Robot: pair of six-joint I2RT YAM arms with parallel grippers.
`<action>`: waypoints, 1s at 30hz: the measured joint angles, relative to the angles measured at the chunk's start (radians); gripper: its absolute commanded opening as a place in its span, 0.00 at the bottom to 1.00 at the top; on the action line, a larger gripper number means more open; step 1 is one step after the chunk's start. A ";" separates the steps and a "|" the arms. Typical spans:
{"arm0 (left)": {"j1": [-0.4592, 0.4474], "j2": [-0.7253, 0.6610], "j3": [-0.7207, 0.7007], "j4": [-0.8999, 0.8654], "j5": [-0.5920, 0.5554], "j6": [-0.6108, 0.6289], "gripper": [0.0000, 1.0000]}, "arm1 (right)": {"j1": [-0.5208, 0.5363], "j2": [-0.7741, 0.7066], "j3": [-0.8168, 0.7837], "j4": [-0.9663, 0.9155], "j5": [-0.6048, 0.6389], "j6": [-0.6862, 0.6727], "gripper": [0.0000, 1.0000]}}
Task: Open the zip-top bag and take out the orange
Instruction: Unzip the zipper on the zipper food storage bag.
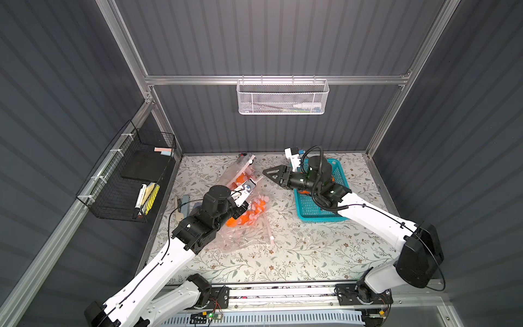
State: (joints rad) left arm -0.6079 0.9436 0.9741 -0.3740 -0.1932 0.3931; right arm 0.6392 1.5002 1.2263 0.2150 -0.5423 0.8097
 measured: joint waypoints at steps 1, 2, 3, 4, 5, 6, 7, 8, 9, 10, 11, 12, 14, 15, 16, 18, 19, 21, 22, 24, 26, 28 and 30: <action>0.000 0.005 0.000 -0.004 0.014 0.003 0.12 | -0.013 -0.012 0.000 -0.021 -0.023 -0.098 0.70; 0.000 0.011 0.000 -0.006 0.029 0.004 0.12 | -0.019 -0.024 0.000 -0.047 -0.042 -0.193 0.71; 0.000 0.018 0.000 -0.010 0.045 0.007 0.12 | -0.020 -0.041 0.000 -0.078 -0.066 -0.319 0.73; 0.000 0.024 0.000 -0.016 0.063 0.011 0.12 | -0.018 -0.055 0.000 -0.108 -0.089 -0.437 0.73; 0.000 0.027 0.000 -0.020 0.076 0.016 0.12 | -0.014 -0.066 -0.001 -0.138 -0.108 -0.549 0.74; 0.000 0.031 0.000 -0.025 0.090 0.021 0.12 | -0.007 -0.079 -0.001 -0.180 -0.122 -0.697 0.74; 0.000 0.032 0.000 -0.029 0.105 0.028 0.12 | 0.002 -0.090 -0.003 -0.219 -0.126 -0.829 0.74; 0.000 0.033 0.000 -0.032 0.114 0.033 0.12 | 0.011 -0.098 -0.006 -0.248 -0.124 -0.935 0.74; 0.000 0.033 0.000 -0.037 0.124 0.038 0.12 | 0.020 -0.106 -0.013 -0.279 -0.120 -1.060 0.74; 0.000 0.033 0.000 -0.040 0.133 0.043 0.12 | 0.028 -0.108 -0.016 -0.307 -0.116 -1.150 0.74; 0.000 0.033 0.000 -0.044 0.143 0.047 0.11 | 0.035 -0.108 -0.018 -0.332 -0.110 -1.238 0.73; 0.000 0.033 0.000 -0.047 0.150 0.052 0.11 | 0.039 -0.106 -0.018 -0.357 -0.102 -1.324 0.73; 0.000 0.032 0.000 -0.052 0.163 0.060 0.10 | 0.038 -0.103 -0.019 -0.381 -0.086 -1.453 0.68; 0.000 0.032 0.000 -0.054 0.170 0.064 0.10 | 0.038 -0.101 -0.020 -0.382 -0.077 -1.504 0.66; 0.000 0.032 0.000 -0.055 0.175 0.070 0.10 | 0.037 -0.100 -0.021 -0.380 -0.069 -1.549 0.66; 0.000 0.032 0.000 -0.060 0.186 0.079 0.09 | 0.039 -0.100 -0.026 -0.366 -0.048 -1.643 0.59; 0.000 0.032 0.000 -0.063 0.189 0.082 0.08 | 0.040 -0.101 -0.033 -0.346 -0.040 -1.676 0.55; 0.000 0.032 0.000 -0.070 0.195 0.087 0.07 | 0.044 -0.101 -0.058 -0.290 -0.026 -1.733 0.47; 0.000 0.032 0.000 -0.071 0.198 0.089 0.06 | 0.045 -0.100 -0.068 -0.272 -0.023 -1.754 0.47; 0.000 0.032 0.000 -0.072 0.206 0.094 0.06 | 0.049 -0.092 -0.074 -0.258 -0.019 -1.796 0.46; 0.000 0.031 0.000 -0.072 0.209 0.098 0.06 | 0.053 -0.076 -0.066 -0.252 -0.017 -1.832 0.46; 0.000 0.031 0.000 -0.072 0.212 0.098 0.06 | 0.058 -0.059 -0.061 -0.247 -0.011 -1.862 0.46; 0.000 0.030 0.000 -0.074 0.214 0.101 0.06 | 0.066 -0.047 -0.061 -0.236 -0.005 -1.883 0.42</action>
State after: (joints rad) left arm -0.6079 0.9737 0.9741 -0.4477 0.0212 0.4946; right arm 0.7048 1.4528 1.1648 -0.0212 -0.5472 -1.0737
